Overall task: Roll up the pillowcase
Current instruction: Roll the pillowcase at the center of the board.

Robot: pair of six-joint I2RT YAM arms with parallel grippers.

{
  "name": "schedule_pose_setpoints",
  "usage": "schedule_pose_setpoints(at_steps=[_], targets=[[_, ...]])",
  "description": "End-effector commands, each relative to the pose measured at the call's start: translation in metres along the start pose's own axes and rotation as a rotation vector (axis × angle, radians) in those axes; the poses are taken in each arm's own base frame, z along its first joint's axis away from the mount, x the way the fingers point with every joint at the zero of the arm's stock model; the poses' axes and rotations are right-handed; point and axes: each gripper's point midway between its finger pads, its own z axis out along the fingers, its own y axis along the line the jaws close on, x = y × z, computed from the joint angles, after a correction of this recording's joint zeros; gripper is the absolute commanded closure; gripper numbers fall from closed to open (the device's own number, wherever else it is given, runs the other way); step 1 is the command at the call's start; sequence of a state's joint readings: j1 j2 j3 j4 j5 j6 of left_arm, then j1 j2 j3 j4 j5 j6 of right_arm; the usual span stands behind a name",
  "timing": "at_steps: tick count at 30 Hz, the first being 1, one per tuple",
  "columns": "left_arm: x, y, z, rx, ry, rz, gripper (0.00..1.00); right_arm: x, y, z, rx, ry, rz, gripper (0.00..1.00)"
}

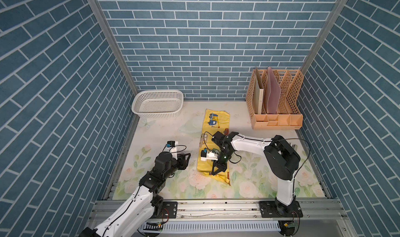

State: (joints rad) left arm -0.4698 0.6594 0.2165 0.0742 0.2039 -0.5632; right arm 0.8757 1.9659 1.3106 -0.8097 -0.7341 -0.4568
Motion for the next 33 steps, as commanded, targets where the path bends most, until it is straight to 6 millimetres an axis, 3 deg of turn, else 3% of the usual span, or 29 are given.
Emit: schedule_pose_setpoints(at_steps=[1, 5, 12, 19, 26, 33], targets=[[0.007, -0.016, -0.003, 0.093, -0.023, 0.047, 0.57, -0.017, 0.006, -0.014, -0.048, -0.036, -0.058, 1.00], [0.010, -0.016, -0.003, 0.088, -0.037, 0.051, 0.57, -0.030, -0.002, -0.015, -0.056, -0.009, -0.040, 1.00], [0.020, -0.015, -0.008, 0.111, -0.042, 0.061, 0.58, -0.023, -0.021, -0.006, -0.049, 0.042, -0.010, 1.00], [0.023, -0.033, -0.017, 0.211, -0.061, 0.096, 0.62, -0.034, -0.039, -0.008, -0.009, 0.033, -0.015, 1.00], [0.041, -0.048, -0.004, 0.252, 0.006, 0.108, 0.68, -0.043, -0.054, -0.007, 0.005, 0.031, -0.007, 1.00], [0.052, -0.045, 0.011, 0.210, 0.034, 0.112, 0.73, -0.042, -0.063, -0.006, 0.012, 0.039, 0.005, 1.00]])
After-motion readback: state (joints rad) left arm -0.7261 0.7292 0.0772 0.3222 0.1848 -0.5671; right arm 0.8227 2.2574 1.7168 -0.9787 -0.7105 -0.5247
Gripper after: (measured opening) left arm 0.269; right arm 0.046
